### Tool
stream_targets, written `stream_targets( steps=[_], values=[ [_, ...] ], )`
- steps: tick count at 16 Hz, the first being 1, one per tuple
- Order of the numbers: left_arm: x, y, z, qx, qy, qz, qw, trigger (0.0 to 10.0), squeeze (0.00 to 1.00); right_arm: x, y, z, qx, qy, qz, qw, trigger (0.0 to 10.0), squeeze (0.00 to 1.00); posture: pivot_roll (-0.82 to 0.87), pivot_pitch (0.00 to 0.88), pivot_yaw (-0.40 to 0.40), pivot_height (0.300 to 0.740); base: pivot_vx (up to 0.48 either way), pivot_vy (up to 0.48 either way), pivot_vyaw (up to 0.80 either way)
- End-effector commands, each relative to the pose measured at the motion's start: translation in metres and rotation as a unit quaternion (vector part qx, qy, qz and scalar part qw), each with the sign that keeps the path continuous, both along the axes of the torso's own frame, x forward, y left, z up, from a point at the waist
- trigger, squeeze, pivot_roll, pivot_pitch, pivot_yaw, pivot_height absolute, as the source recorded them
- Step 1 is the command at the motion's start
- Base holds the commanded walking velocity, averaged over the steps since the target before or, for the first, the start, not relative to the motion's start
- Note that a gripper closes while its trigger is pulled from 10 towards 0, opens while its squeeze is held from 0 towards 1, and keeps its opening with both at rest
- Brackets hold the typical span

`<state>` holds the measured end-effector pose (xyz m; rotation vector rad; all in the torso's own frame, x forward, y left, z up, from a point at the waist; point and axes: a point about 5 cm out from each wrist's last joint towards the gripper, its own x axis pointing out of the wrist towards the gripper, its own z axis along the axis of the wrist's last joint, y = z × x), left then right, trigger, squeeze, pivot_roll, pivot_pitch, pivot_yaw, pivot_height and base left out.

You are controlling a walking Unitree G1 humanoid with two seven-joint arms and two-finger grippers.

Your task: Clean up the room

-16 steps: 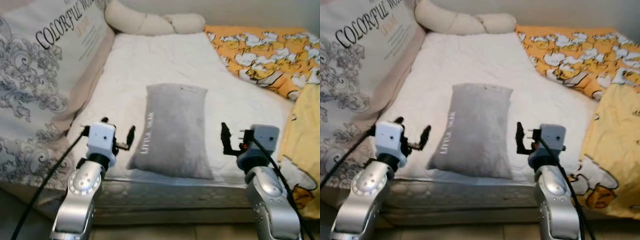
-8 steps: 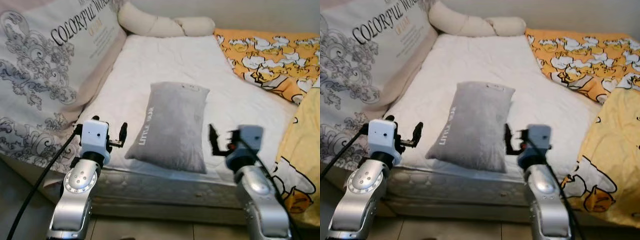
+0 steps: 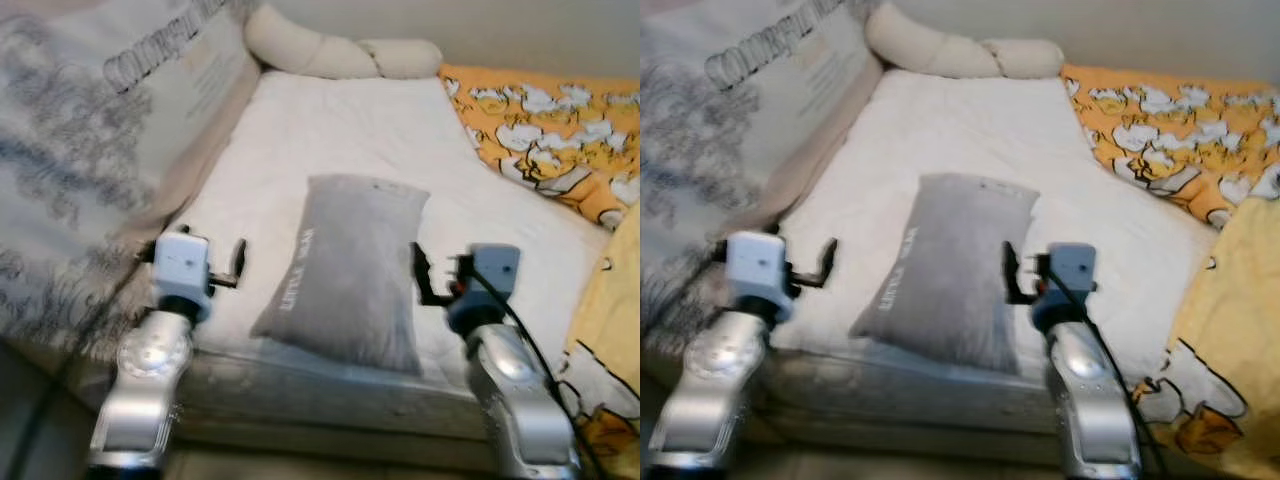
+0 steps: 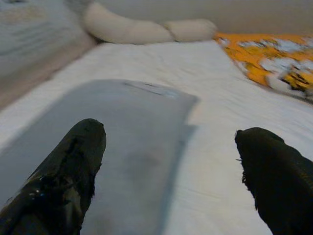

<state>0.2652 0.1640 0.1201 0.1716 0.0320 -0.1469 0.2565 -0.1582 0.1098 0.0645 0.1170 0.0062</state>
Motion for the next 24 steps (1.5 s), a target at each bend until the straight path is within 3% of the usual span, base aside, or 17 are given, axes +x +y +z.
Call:
stream_targets(
  steps=[1,5,11,12,13,16,17,18,22,23,24],
  values=[
    [0.002,0.002,0.003,0.007,-0.005,-0.007,1.0,10.0,0.0,0.0,0.003,-0.001,0.015,0.002,0.003,1.0,10.0,0.0,0.04,0.0,0.012,0.74,0.352,0.0,-0.79],
    [0.004,0.0,0.002,0.018,-0.002,-0.024,1.0,10.0,0.0,-0.001,0.005,-0.001,0.013,-0.002,-0.001,1.0,10.0,0.0,0.04,0.0,0.021,0.74,0.326,0.0,-0.37],
    [0.001,-0.005,-0.005,0.014,0.011,-0.029,0.999,10.0,0.0,-0.002,-0.003,-0.005,0.016,0.01,-0.011,1.0,10.0,0.0,0.04,0.0,0.004,0.74,0.0,0.0,0.0],
    [0.001,-0.006,-0.007,0.014,0.016,-0.031,0.999,10.0,0.0,0.0,-0.007,-0.007,0.018,0.018,-0.027,0.999,10.0,0.81,0.04,0.0,0.004,0.74,0.0,0.0,0.0],
    [0.002,-0.005,-0.008,0.015,0.018,-0.031,0.999,10.0,0.0,0.001,-0.009,-0.008,0.022,0.019,-0.033,0.999,10.0,1.0,0.04,0.0,0.007,0.74,0.0,0.0,0.0],
    [0.009,-0.003,-0.015,0.019,0.037,-0.039,0.998,10.0,0.0,0.009,-0.018,-0.006,0.027,0.015,-0.039,0.999,10.0,1.0,0.04,0.0,0.005,0.74,0.0,0.0,0.0],
    [0.01,-0.005,-0.017,0.006,0.045,-0.048,0.998,10.0,0.26,0.011,-0.02,-0.007,0.024,0.021,-0.035,0.999,10.0,1.0,0.03,0.0,0.001,0.74,0.0,0.0,0.0],
    [0.012,-0.007,-0.021,-0.016,0.057,-0.059,0.996,10.0,1.0,0.013,-0.022,-0.009,0.02,0.03,-0.031,0.999,10.0,1.0,0.02,0.0,-0.001,0.74,0.0,0.0,0.0],
    [0.028,-0.004,-0.03,-0.076,0.088,-0.07,0.991,10.0,1.0,0.029,-0.035,-0.014,0.054,0.046,-0.039,0.997,10.0,1.0,0.01,0.0,0.01,0.74,0.0,0.0,0.0],
    [0.034,-0.005,-0.032,-0.084,0.094,-0.079,0.989,10.0,1.0,0.034,-0.036,-0.018,0.076,0.06,-0.024,0.995,10.0,1.0,0.0,0.0,0.013,0.74,0.0,0.0,0.0],
    [0.05,-0.005,-0.035,-0.117,0.107,-0.096,0.983,10.0,1.0,0.042,-0.033,-0.029,0.139,0.091,0.026,0.986,10.0,1.0,0.0,0.0,0.014,0.74,0.0,0.0,0.0]
  ],
)
